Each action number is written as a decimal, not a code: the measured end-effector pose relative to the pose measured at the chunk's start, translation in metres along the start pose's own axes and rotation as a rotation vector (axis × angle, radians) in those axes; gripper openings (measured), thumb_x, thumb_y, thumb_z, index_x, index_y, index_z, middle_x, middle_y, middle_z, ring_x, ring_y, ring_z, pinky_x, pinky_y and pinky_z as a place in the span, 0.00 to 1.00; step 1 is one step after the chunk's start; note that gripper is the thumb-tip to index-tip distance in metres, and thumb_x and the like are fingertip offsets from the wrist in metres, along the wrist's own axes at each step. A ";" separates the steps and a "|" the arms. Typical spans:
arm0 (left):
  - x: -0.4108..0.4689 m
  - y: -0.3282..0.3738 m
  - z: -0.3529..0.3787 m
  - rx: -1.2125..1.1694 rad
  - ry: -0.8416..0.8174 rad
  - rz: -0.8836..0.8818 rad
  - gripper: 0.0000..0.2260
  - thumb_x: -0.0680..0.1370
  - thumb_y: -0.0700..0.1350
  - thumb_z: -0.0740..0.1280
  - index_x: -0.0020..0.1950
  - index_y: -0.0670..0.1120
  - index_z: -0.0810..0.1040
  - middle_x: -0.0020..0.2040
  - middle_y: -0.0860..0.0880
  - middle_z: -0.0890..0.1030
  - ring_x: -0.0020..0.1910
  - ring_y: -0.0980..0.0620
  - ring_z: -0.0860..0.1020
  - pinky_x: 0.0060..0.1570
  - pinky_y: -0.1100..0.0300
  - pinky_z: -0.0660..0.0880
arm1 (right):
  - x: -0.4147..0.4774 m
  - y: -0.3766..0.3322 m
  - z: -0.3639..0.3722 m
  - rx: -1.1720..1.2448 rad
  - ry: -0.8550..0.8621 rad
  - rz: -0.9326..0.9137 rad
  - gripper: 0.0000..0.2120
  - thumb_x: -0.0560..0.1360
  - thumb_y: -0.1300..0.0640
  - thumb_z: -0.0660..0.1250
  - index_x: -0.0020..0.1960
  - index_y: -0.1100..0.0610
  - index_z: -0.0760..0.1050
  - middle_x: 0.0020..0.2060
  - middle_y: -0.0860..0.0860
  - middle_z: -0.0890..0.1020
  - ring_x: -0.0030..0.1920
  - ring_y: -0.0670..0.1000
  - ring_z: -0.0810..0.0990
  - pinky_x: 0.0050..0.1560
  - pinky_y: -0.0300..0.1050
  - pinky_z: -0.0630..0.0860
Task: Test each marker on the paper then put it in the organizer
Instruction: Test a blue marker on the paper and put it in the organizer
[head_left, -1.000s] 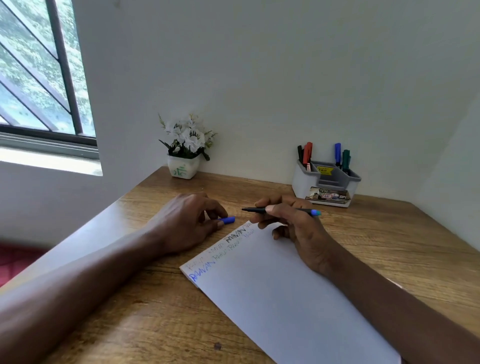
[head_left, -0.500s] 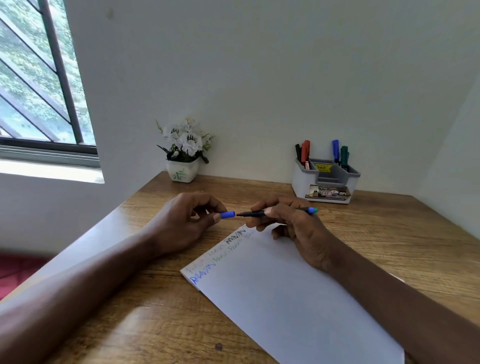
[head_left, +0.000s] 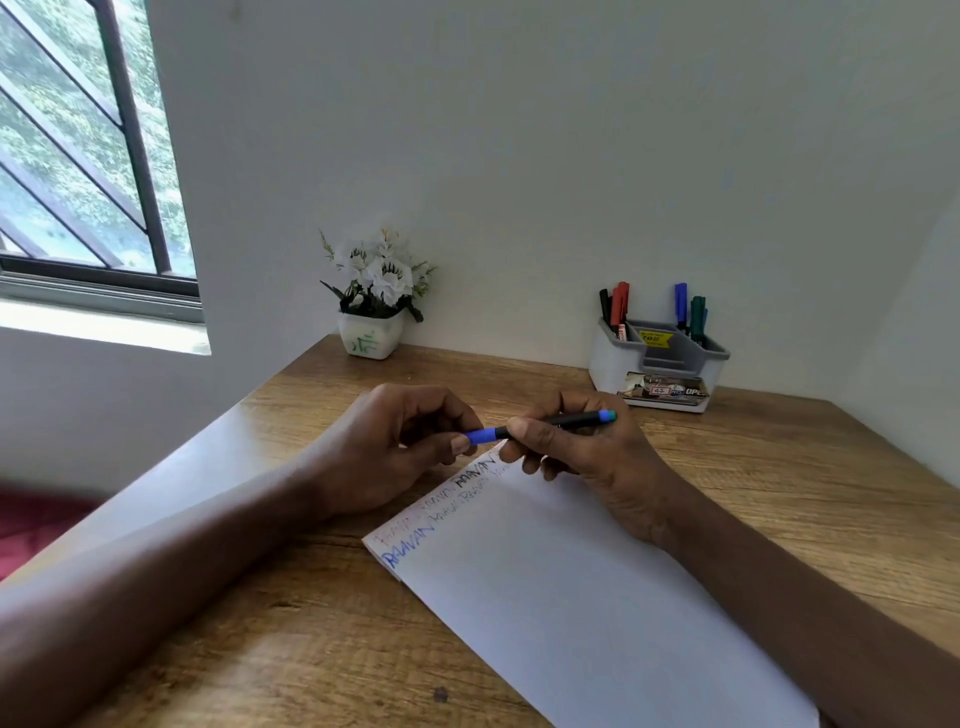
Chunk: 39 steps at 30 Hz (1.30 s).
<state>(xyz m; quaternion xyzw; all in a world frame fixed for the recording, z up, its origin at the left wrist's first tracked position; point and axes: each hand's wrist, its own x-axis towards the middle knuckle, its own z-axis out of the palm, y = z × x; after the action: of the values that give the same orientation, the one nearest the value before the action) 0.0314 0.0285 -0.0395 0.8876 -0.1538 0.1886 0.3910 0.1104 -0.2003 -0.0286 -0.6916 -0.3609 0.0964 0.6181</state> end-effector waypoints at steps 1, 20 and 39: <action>-0.001 0.000 0.000 -0.029 0.001 0.001 0.06 0.79 0.41 0.72 0.53 0.52 0.84 0.46 0.51 0.86 0.44 0.48 0.84 0.47 0.44 0.81 | -0.001 0.000 0.001 0.006 0.001 -0.005 0.15 0.72 0.54 0.74 0.50 0.66 0.82 0.41 0.59 0.88 0.39 0.53 0.83 0.39 0.47 0.78; 0.007 -0.009 -0.002 0.353 0.038 -0.001 0.26 0.76 0.68 0.62 0.71 0.58 0.72 0.66 0.60 0.77 0.59 0.63 0.76 0.59 0.56 0.75 | 0.003 -0.013 -0.019 0.066 0.117 -0.058 0.17 0.79 0.46 0.67 0.58 0.59 0.81 0.48 0.61 0.87 0.45 0.54 0.83 0.38 0.45 0.76; 0.019 -0.033 -0.010 0.497 -0.280 -0.247 0.44 0.64 0.82 0.46 0.75 0.63 0.65 0.78 0.60 0.63 0.76 0.56 0.64 0.75 0.48 0.60 | 0.081 -0.017 -0.186 -0.633 0.955 -0.154 0.39 0.76 0.68 0.69 0.78 0.41 0.59 0.49 0.54 0.84 0.43 0.43 0.82 0.38 0.31 0.76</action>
<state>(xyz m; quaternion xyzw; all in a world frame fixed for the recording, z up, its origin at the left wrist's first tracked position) 0.0605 0.0549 -0.0458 0.9854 -0.0462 0.0472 0.1571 0.2701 -0.2969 0.0530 -0.7815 -0.1027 -0.3844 0.4806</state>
